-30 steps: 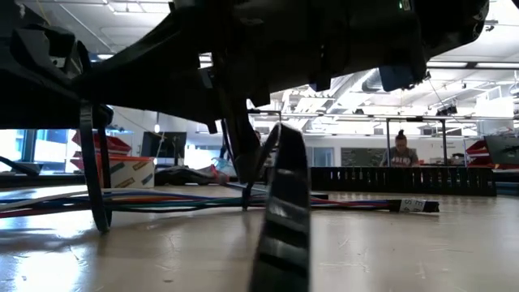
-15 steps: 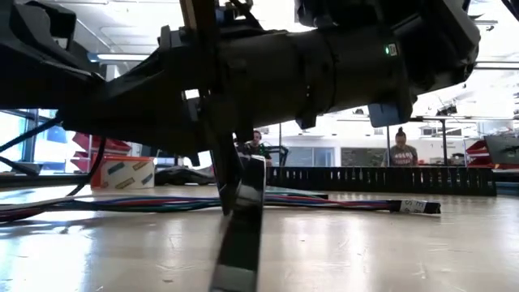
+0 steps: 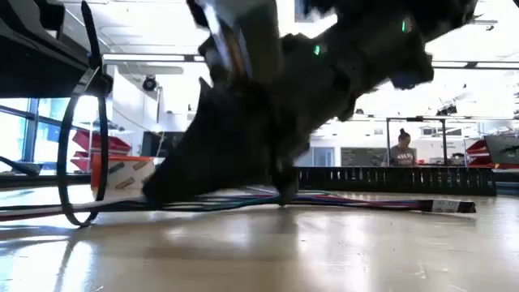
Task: Ziptie cables
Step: Wrap the black zip tie on the cable
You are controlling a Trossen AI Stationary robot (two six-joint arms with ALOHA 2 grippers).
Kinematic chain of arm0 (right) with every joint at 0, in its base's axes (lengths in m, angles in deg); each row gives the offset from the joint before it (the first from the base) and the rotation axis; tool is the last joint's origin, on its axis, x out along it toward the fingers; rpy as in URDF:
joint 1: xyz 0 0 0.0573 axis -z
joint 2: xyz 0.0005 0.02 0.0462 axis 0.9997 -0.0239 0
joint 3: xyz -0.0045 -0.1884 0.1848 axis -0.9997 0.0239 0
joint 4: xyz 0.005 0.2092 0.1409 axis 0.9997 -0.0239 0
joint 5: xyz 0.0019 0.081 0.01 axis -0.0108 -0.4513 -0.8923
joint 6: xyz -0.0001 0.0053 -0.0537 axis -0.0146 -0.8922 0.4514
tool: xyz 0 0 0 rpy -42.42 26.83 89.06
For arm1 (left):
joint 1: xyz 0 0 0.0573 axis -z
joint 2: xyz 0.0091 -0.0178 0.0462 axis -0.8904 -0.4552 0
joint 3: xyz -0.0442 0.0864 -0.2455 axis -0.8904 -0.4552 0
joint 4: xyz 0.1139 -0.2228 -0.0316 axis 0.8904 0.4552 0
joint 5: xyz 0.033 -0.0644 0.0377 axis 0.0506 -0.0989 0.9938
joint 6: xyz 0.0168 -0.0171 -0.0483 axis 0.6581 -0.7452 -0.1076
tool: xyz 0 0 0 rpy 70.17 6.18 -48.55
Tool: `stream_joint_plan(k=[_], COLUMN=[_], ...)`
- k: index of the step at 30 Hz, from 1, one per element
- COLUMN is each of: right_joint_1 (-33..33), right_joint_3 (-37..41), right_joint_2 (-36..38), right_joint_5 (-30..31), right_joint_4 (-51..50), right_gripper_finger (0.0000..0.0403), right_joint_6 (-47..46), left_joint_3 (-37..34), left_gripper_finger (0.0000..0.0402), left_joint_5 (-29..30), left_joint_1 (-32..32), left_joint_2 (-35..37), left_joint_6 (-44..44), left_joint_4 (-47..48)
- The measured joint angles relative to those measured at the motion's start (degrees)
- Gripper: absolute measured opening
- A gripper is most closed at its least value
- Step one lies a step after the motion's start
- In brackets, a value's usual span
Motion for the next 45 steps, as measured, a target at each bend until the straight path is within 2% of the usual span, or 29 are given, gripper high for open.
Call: stream_joint_plan(k=[4,9,11,14,17,20,24,29,35,40,45], right_joint_1=[-0.3,-0.4,-0.8,-1.6,-3.1,-4.8,-6.5,-8.4,-9.2,-9.2,-8.6], right_joint_3=[-0.2,-0.1,-0.1,-0.3,-0.2,-0.3,-0.2,-0.2,-0.2,-0.2,-0.2], right_joint_2=[4.0,6.4,8.8,13.0,16.3,17.7,15.2,11.0,10.3,10.3,10.3], right_joint_5=[1.2,-0.4,-0.7,3.7,11.8,17.2,17.5,17.9,17.6,17.5,14.4], right_joint_4=[-3.5,-6.0,-7.7,-16.1,-23.5,-23.0,-20.1,-8.4,-10.8,-10.8,-10.9], right_gripper_finger=[0.0033,0.0118,0.0148,0.017,0.0171,0.0164,0.0159,0.0159,0.0158,0.0166,0.0169], right_joint_6=[1.6,3.4,4.2,3.2,3.2,3.3,0.6,1.9,0.4,-1.5,-3.1], left_joint_3=[0.0,0.1,0.6,2.2,4.2,5.7,8.0,14.0,19.6,20.1,20.1], left_gripper_finger=[0.0,0.0,0.0,0.0,0.0,0.0,0.0,0.0,0.0,0.0,0.0], left_joint_5=[0.2,0.4,2.3,5.9,8.1,9.3,10.1,10.9,13.5,14.0,15.0], left_joint_1=[-0.2,-0.7,-0.7,-0.7,-0.7,-1.1,-1.7,-2.5,-2.5,-2.4,-2.4], left_joint_2=[0.0,0.0,0.0,0.0,0.0,-0.6,-4.7,-12.7,-17.9,-18.3,-18.3], left_joint_6=[-0.5,-1.6,-1.6,1.5,7.1,11.2,14.8,22.4,30.1,30.6,30.7], left_joint_4=[0.0,0.1,0.3,0.2,0.2,0.2,0.6,0.7,0.7,0.7,0.7])
